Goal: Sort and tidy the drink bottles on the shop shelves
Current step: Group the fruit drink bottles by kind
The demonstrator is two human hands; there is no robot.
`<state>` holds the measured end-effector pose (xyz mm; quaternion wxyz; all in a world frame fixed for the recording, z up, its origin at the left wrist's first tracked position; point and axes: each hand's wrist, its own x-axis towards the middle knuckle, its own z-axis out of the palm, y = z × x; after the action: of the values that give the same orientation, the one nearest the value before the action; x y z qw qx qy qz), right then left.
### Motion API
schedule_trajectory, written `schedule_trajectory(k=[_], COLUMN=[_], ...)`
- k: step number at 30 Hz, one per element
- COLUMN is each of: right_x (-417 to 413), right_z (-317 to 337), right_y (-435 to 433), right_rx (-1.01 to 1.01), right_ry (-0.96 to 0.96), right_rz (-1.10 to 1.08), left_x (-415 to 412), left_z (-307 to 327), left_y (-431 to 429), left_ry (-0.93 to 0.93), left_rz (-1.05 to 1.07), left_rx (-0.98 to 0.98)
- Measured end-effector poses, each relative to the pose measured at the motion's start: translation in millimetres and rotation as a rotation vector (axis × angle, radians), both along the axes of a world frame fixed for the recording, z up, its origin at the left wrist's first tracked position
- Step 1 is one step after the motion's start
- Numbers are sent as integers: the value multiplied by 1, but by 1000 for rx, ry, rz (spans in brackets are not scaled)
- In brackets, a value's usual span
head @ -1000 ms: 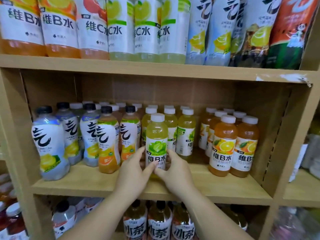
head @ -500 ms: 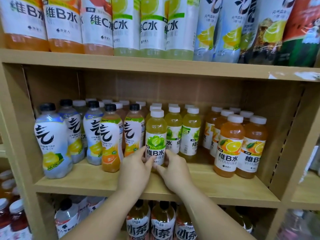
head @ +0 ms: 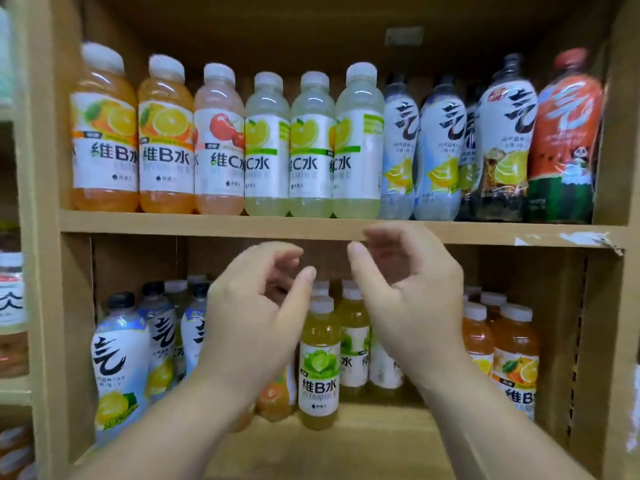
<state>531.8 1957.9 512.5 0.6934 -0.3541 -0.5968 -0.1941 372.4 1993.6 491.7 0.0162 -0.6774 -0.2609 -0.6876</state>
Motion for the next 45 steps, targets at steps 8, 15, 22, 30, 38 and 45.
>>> schedule_trajectory(k=[8,15,22,30,38,45], right_x=[28,30,29,35,30,9], right_z=[104,126,121,118,113,98], right_y=[25,34,32,37,37,17], right_rx=[-408,-584,-554,-540,-451,-300], right_ry=[21,-19,86,41,-22,-127], right_rz=[-127,-118,-11,70,71,306], left_x=[17,45,47,40,32,11], left_z=[112,134,129,128,128,127], left_y=[17,52,58,50,45,5], left_ry=[251,243,160,172,33,-37], left_rz=[57,-6,-161,-161,-366,-683], left_rx=[-30,-247,-276,-237,-233,-265])
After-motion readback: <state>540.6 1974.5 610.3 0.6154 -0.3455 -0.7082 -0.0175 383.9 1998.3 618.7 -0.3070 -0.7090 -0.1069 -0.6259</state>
